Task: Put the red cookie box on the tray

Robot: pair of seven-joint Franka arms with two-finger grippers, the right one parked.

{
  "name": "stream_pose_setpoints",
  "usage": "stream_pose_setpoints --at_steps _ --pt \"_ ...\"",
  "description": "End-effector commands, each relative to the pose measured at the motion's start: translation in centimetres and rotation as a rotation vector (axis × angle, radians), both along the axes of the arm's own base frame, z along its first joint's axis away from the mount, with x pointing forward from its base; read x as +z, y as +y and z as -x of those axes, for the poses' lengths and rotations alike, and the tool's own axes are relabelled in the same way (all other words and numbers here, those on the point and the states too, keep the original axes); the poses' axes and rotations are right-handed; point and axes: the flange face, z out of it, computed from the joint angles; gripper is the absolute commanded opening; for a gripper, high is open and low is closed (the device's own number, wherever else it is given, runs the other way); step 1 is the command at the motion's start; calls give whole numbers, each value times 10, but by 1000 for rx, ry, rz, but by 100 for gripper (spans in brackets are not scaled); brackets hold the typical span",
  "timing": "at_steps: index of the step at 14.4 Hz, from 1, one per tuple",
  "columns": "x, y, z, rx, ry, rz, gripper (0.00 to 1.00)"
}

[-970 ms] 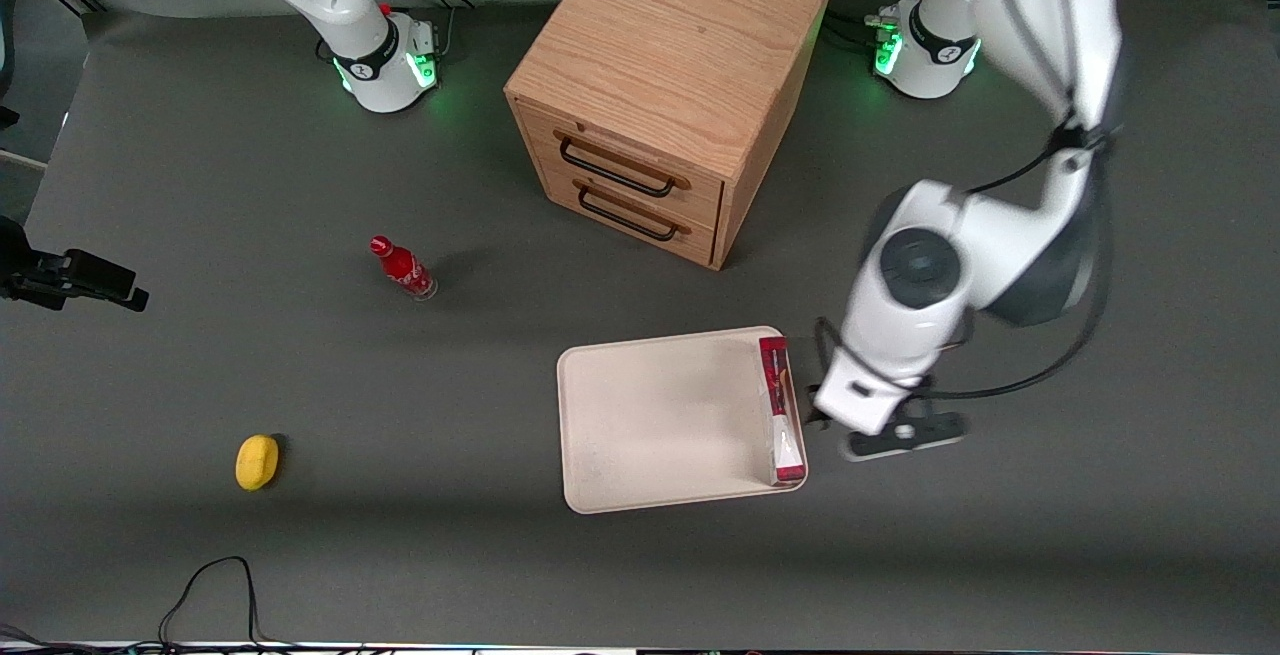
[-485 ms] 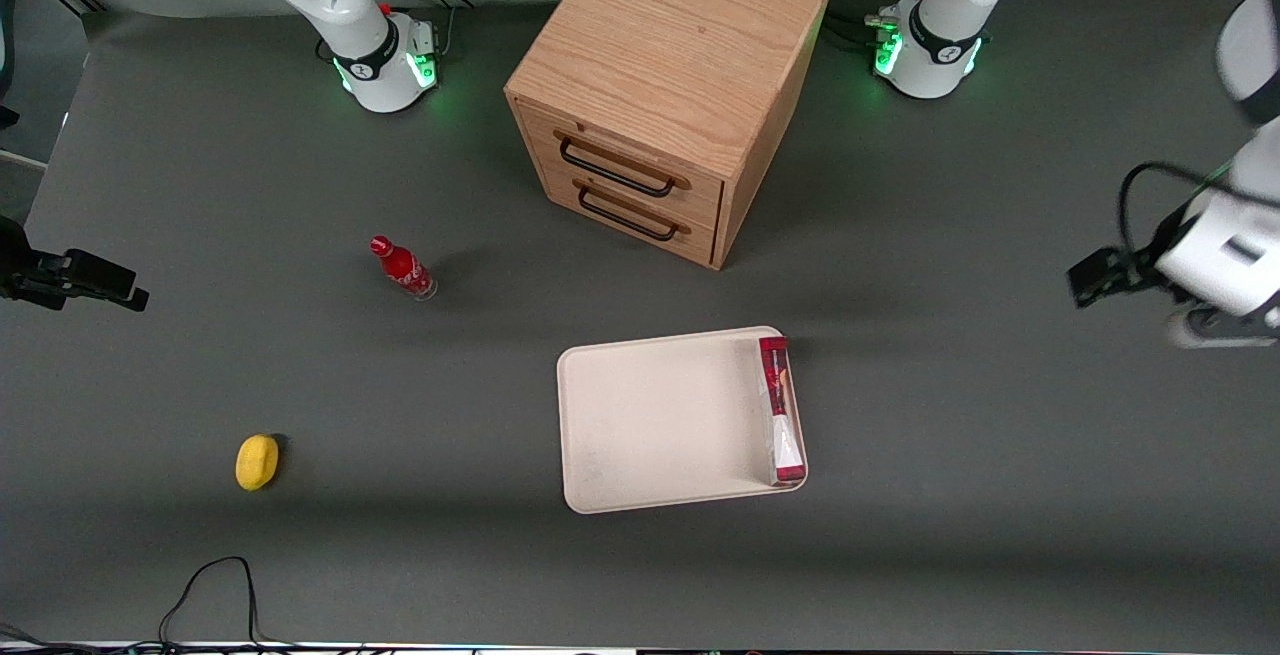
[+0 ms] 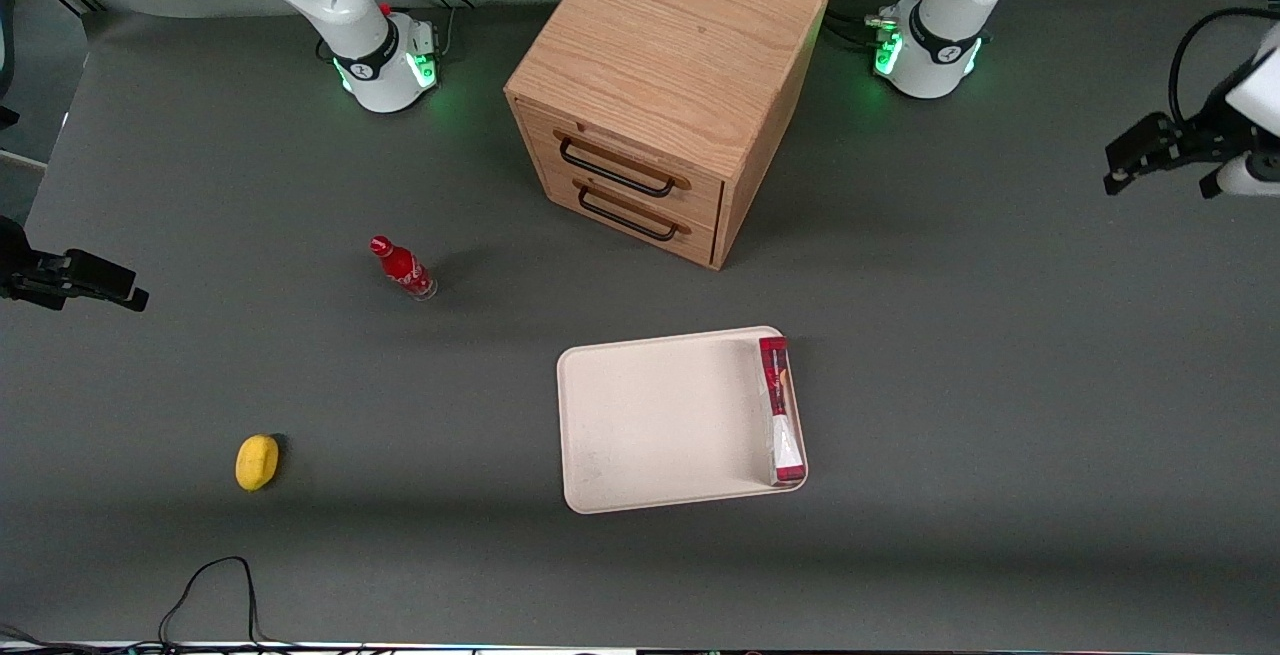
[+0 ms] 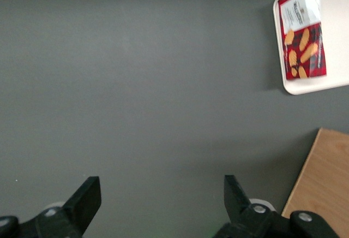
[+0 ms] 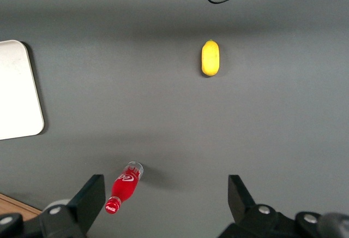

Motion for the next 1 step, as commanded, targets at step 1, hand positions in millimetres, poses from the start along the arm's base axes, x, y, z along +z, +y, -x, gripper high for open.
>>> stream_pose_setpoints --at_steps 1 --pt "-4 -3 10 -30 18 14 100"
